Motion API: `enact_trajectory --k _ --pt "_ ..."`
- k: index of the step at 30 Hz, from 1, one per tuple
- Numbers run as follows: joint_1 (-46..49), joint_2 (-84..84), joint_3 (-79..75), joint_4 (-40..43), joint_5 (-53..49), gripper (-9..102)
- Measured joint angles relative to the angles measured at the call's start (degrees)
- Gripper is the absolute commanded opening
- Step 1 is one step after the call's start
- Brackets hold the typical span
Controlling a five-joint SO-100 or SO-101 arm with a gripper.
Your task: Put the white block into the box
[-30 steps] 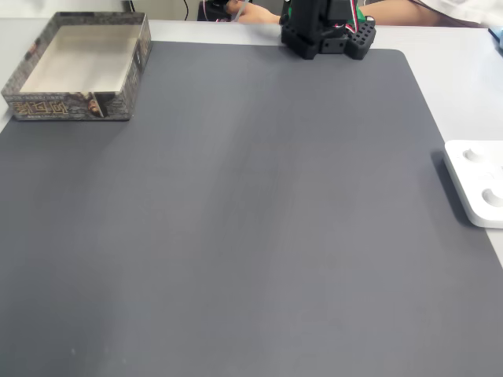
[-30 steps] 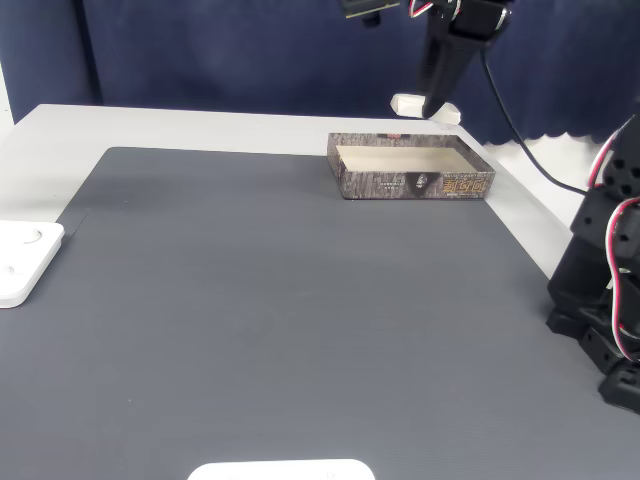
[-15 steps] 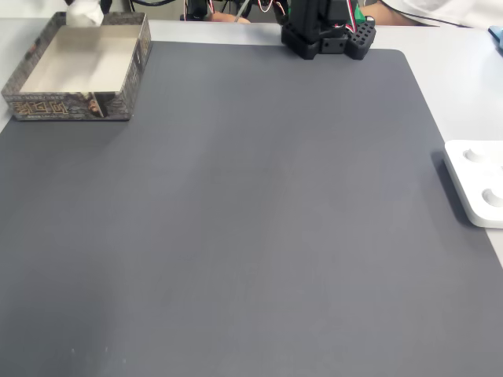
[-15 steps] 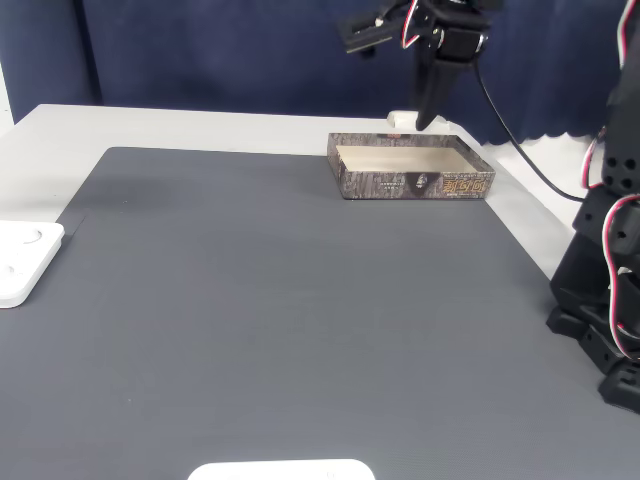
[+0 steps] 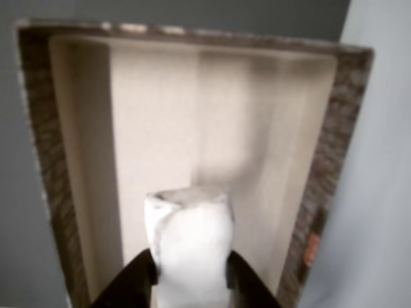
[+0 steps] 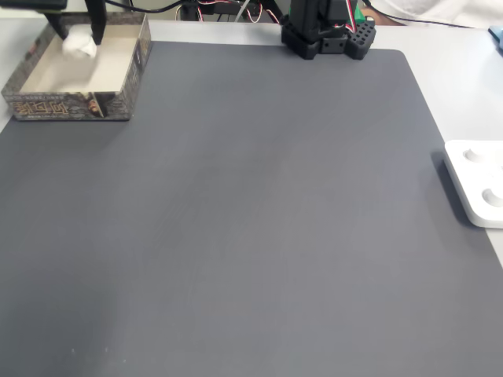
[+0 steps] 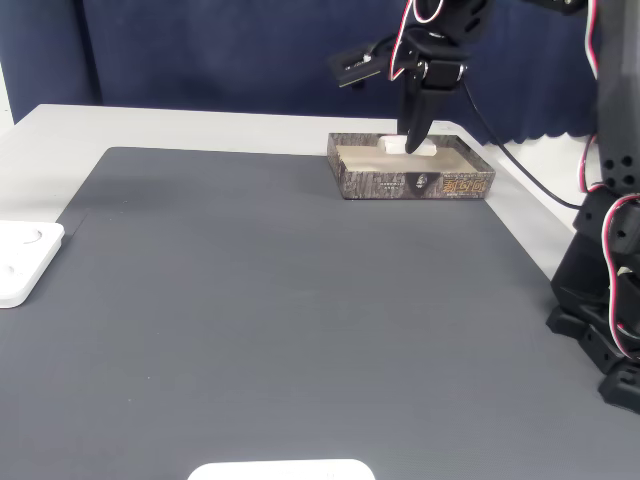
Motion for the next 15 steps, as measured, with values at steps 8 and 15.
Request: enact_trajectory --k 8,15 --pt "0.0 -5.0 -3.0 0.0 1.0 -2" --pt "0.0 -7.6 -6.0 0.0 1.1 -2"
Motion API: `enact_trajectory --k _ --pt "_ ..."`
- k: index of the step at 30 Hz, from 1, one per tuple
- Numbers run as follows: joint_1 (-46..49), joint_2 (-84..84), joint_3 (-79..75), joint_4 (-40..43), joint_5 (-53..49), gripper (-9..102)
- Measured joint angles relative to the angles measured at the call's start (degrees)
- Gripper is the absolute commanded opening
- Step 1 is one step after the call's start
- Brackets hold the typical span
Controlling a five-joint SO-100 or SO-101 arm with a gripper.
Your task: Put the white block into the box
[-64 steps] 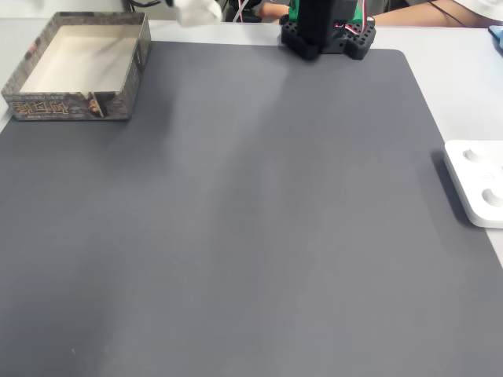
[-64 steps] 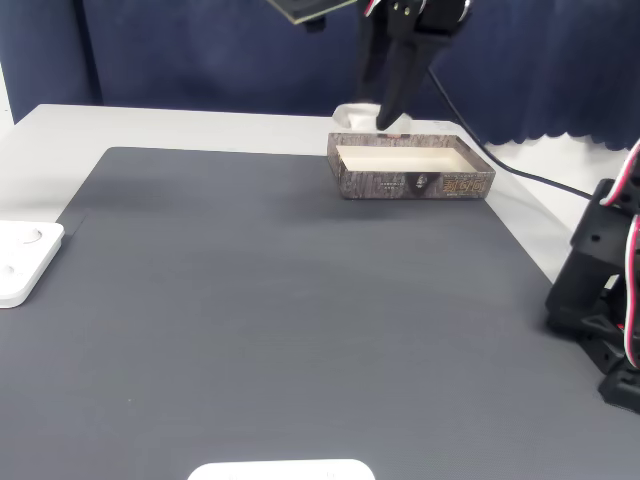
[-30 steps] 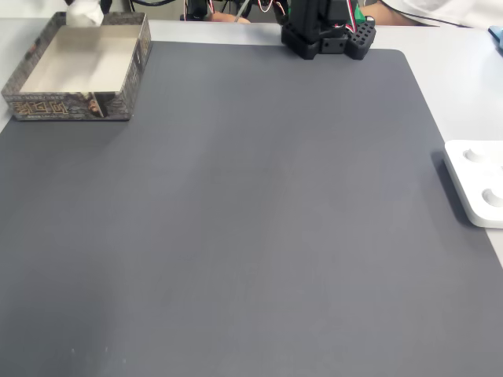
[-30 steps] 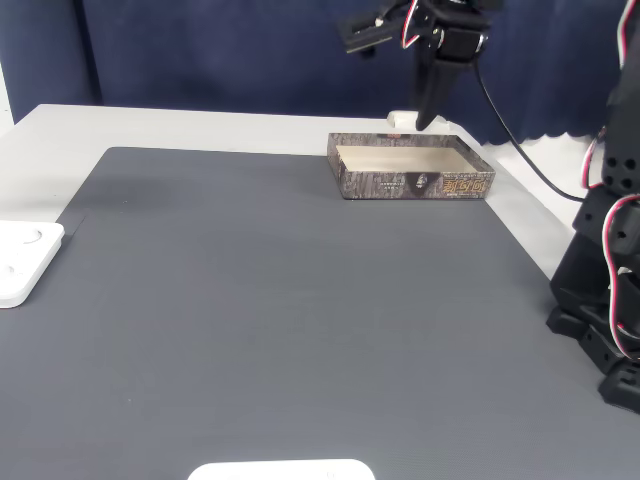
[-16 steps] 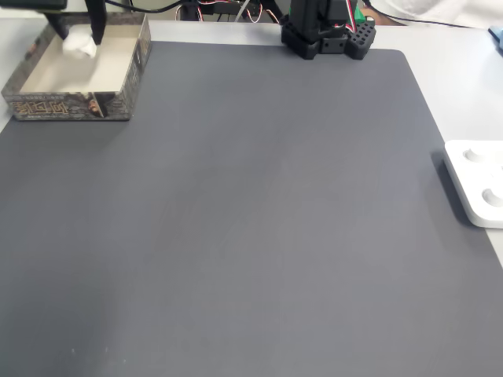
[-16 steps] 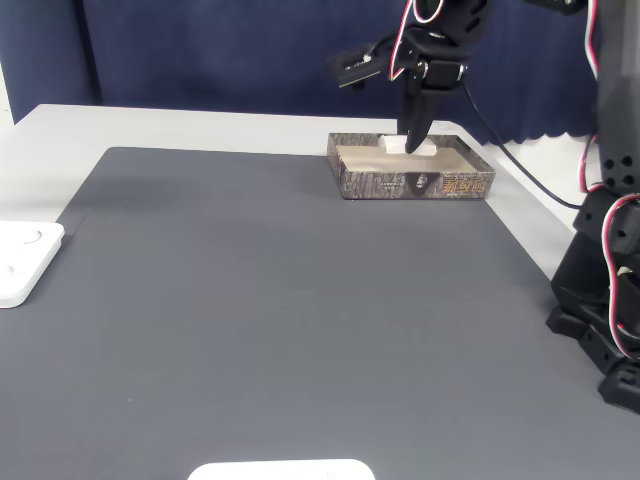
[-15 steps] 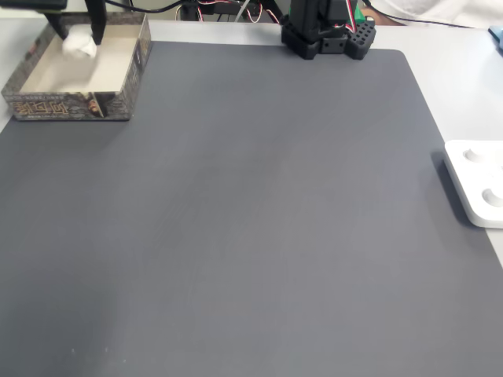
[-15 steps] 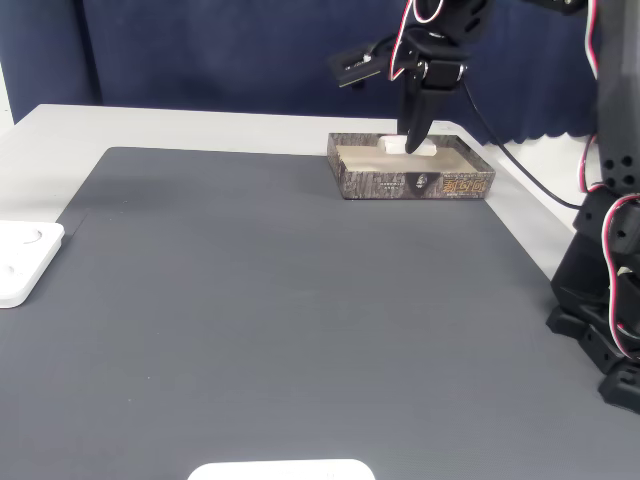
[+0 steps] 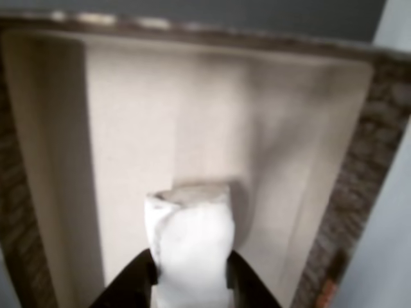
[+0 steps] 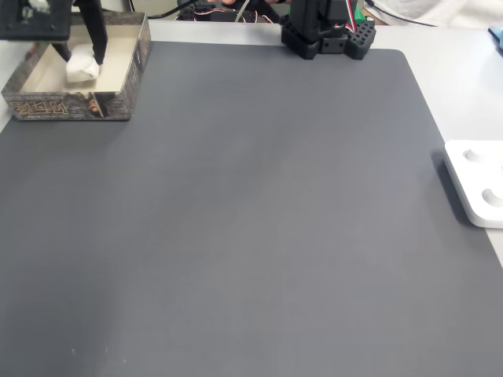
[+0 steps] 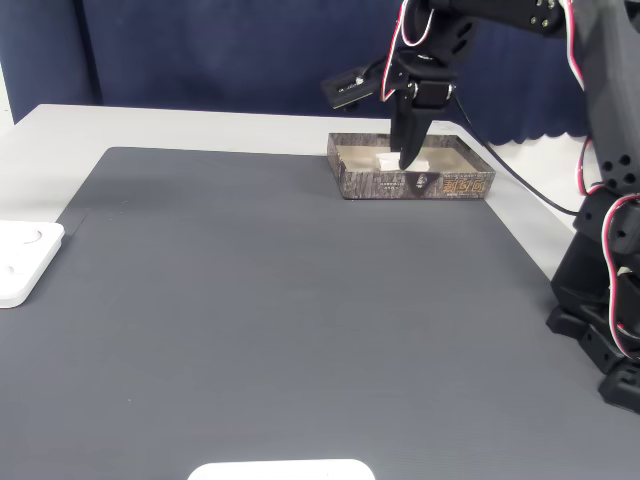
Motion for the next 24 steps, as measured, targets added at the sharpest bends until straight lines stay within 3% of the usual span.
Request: enact_trajectory --k 14,18,24 --pt "-0.1 -2.3 -0.4 -0.1 0.0 1" --pt "-0.1 -2.3 -0.4 -0.1 0.0 6" --pt "0.0 -2.3 -0.4 -1.3 0.0 24"
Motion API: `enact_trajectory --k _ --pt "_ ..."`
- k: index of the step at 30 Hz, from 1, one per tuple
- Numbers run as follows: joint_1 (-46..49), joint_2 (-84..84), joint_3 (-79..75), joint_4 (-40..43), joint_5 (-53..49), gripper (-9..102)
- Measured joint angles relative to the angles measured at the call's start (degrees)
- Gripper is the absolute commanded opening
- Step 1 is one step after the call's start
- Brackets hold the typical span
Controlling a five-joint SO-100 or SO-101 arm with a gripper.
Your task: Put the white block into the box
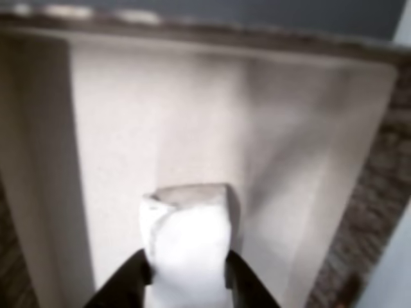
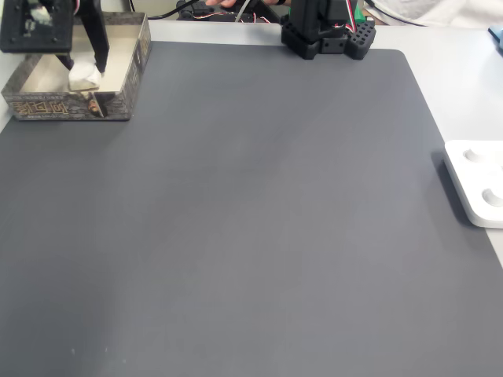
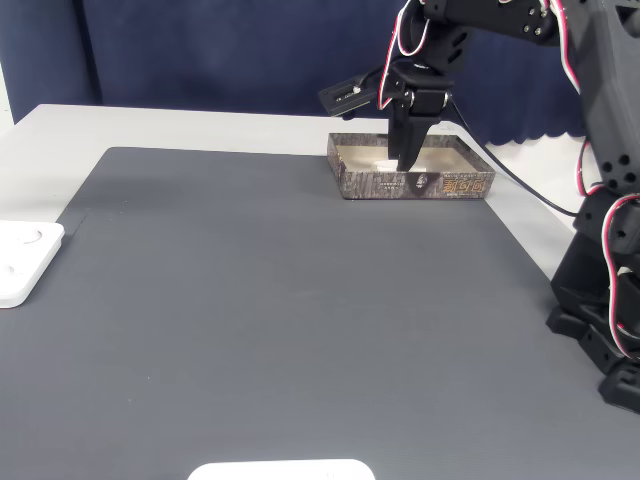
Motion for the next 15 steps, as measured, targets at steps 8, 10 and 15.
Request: enact_trajectory --k 8,10,15 --pt "0.0 0.0 0.0 -0.2 0.0 34" --pt "0.0 0.0 0.0 -0.5 0.0 35" --pt "0.0 0.0 -1.7 -0.8 0.0 37"
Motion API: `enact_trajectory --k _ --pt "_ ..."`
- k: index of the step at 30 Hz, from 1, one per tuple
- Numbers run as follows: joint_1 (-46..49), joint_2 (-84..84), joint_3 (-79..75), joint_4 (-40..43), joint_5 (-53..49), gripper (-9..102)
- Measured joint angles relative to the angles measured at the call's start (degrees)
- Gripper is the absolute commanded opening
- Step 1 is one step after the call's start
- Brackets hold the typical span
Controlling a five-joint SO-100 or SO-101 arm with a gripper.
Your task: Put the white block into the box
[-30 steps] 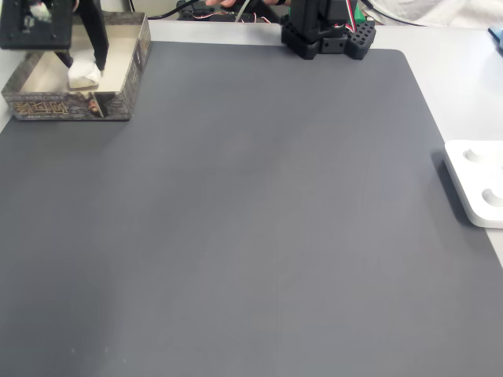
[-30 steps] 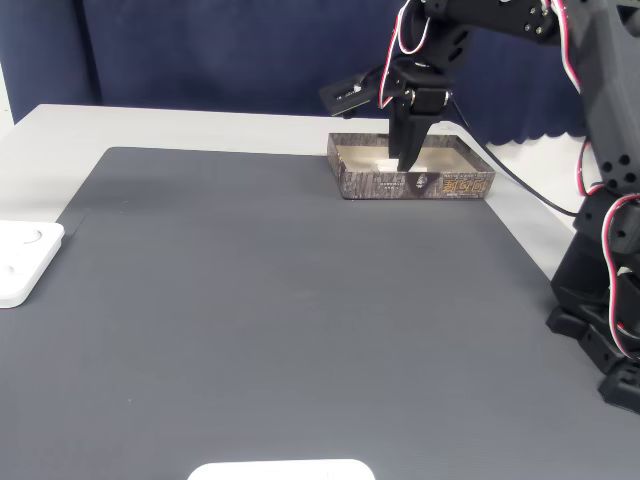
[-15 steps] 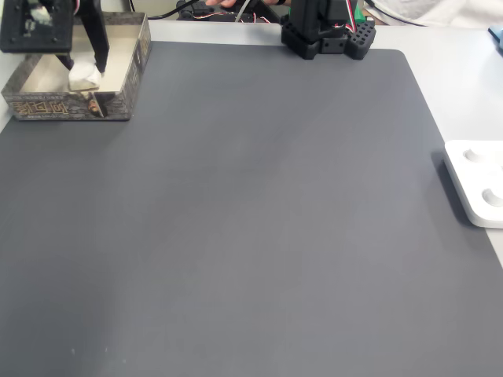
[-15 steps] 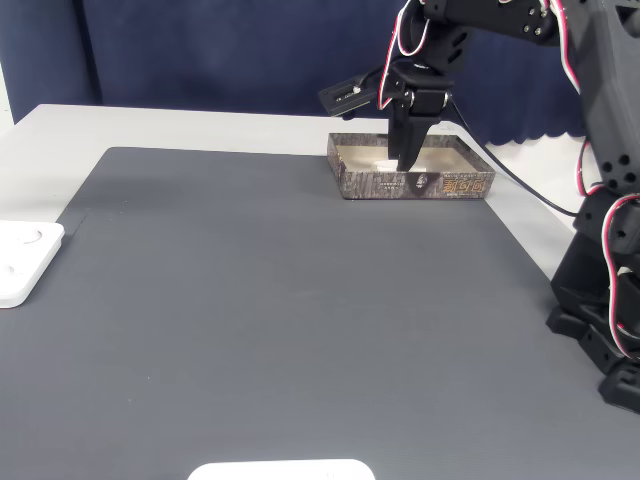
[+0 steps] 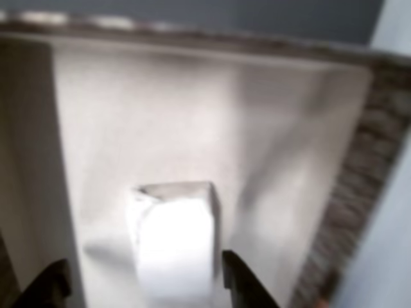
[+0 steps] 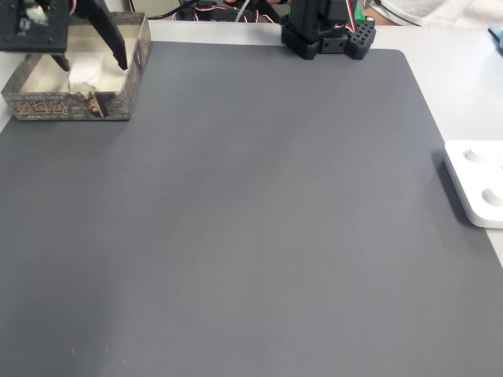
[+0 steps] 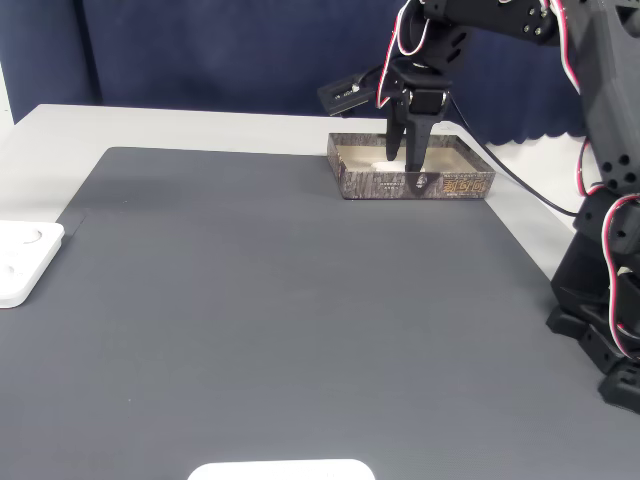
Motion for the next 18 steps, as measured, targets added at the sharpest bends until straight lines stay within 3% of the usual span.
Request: enact_trajectory --k 12,18 --pt "-1.0 1.2 -3.5 0.0 0.0 37" --pt "-1.8 9.2 1.8 -1.1 0.0 37"
